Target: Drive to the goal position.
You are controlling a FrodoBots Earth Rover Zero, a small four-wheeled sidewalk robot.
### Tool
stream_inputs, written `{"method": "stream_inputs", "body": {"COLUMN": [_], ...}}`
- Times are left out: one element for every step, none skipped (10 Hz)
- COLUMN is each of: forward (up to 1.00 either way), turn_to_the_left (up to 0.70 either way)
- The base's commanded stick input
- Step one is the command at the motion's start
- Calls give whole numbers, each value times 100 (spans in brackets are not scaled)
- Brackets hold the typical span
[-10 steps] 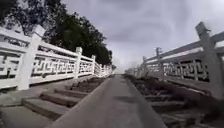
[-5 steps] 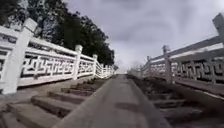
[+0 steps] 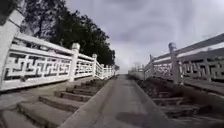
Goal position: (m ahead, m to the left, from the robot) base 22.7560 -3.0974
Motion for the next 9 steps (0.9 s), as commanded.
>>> {"method": "stream_inputs", "body": {"forward": [70, 70, 70, 70, 70, 70, 70, 70, 70], "turn_to_the_left": [-13, -4, 0, 0, 0, 0, 0, 0, 0]}}
